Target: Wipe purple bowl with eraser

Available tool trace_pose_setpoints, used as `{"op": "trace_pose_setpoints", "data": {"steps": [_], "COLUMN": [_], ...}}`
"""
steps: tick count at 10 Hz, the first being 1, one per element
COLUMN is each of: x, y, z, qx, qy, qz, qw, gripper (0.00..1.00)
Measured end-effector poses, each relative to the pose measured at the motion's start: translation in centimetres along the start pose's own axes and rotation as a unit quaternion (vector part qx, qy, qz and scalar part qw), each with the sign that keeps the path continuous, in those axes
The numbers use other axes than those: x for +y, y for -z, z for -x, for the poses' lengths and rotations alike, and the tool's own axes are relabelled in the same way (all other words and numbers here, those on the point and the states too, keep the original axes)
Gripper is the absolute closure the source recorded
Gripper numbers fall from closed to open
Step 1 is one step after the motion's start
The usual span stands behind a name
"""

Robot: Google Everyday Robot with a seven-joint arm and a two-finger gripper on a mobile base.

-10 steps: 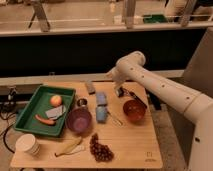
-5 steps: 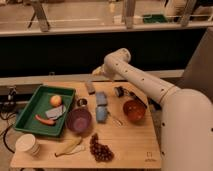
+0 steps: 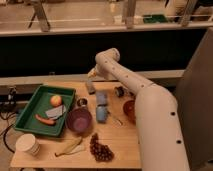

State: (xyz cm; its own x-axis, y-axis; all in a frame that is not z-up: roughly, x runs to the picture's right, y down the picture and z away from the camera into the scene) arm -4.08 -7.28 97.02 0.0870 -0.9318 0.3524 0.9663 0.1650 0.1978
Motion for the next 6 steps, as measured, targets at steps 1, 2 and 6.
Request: {"op": "trace_pose_setpoints", "data": {"steps": [1, 2, 6], "x": [0.2, -0.1, -0.8], "y": [-1.3, -2.4, -6.0], "z": [0.2, 0.7, 2.4], "qx": [-0.005, -0.011, -0.029], "qy": [0.003, 0.007, 0.028], "qz": [0.008, 0.013, 0.031], "qw": [0.9999, 0.9998, 0.9987], "gripper": [0.2, 0.2, 0.2]}}
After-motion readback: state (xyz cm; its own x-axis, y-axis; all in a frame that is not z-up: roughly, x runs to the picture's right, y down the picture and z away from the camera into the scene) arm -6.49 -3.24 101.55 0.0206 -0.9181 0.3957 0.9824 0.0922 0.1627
